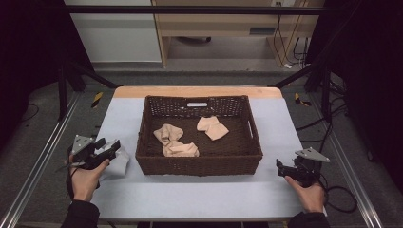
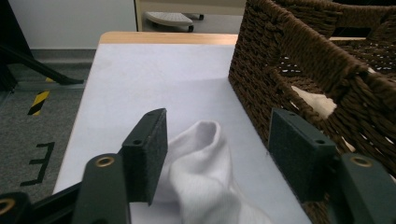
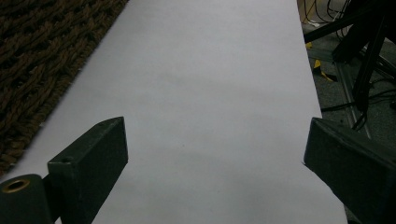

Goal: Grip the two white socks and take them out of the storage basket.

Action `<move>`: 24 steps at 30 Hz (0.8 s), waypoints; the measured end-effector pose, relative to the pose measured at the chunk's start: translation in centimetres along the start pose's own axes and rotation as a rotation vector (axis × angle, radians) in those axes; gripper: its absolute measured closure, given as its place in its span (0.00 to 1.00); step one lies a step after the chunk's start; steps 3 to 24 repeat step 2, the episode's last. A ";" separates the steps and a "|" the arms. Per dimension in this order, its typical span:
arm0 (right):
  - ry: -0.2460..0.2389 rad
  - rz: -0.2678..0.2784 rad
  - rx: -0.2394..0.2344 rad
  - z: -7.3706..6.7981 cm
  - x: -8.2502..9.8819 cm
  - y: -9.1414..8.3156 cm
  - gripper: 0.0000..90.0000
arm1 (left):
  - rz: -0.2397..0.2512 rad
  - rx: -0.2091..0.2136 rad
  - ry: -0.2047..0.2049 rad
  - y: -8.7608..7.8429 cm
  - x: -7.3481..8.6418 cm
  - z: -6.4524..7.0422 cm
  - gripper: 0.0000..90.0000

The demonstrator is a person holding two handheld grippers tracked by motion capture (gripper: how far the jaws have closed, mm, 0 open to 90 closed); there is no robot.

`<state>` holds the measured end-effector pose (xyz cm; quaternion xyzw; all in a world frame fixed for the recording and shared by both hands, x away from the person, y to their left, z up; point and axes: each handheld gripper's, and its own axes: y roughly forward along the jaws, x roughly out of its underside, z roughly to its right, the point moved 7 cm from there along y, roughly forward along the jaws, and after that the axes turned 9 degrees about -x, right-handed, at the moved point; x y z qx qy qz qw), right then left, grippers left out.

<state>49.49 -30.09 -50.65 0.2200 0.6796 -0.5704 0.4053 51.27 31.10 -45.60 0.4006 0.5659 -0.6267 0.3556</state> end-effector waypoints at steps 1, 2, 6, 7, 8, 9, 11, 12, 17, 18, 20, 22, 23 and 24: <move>-0.001 0.001 0.000 0.1 0.0 0.0 0.07 | -0.001 0.002 0.000 -0.4 0.2 -0.1 0.39; -0.002 0.004 0.001 0.1 0.0 0.0 0.07 | -0.005 0.003 -0.001 -0.8 0.4 -0.3 0.38; -0.002 0.004 0.001 0.1 0.0 0.0 0.07 | -0.005 0.003 -0.001 -0.8 0.4 -0.3 0.38; -0.002 0.004 0.001 0.1 0.0 0.0 0.07 | -0.005 0.003 -0.001 -0.8 0.4 -0.3 0.38; -0.002 0.004 0.001 0.1 0.0 0.0 0.07 | -0.005 0.003 -0.001 -0.8 0.4 -0.3 0.38; -0.002 0.004 0.001 0.1 0.0 0.0 0.07 | -0.005 0.003 -0.001 -0.8 0.4 -0.3 0.38; -0.002 0.004 0.001 0.1 0.0 0.0 0.07 | -0.005 0.003 -0.001 -0.8 0.4 -0.3 0.38; -0.002 0.004 0.001 0.1 0.0 0.0 0.07 | -0.005 0.003 -0.001 -0.8 0.4 -0.3 0.38; -0.002 0.004 0.001 0.1 0.0 0.0 0.07 | -0.005 0.003 -0.001 -0.8 0.4 -0.3 0.38; -0.002 0.004 0.001 0.1 0.0 0.0 0.07 | -0.005 0.003 -0.001 -0.8 0.4 -0.3 0.38; -0.002 0.004 0.001 0.1 0.0 0.0 0.07 | -0.005 0.003 -0.001 -0.8 0.4 -0.3 0.38; -0.002 0.004 0.001 0.1 0.0 0.0 0.07 | -0.005 0.003 -0.001 -0.8 0.4 -0.3 0.38; -0.002 0.004 0.001 0.1 0.0 0.0 0.07 | -0.005 0.003 -0.001 -0.8 0.4 -0.3 0.38; -0.002 0.004 0.001 0.1 0.0 0.0 0.07 | -0.005 0.003 -0.001 -0.8 0.4 -0.3 0.38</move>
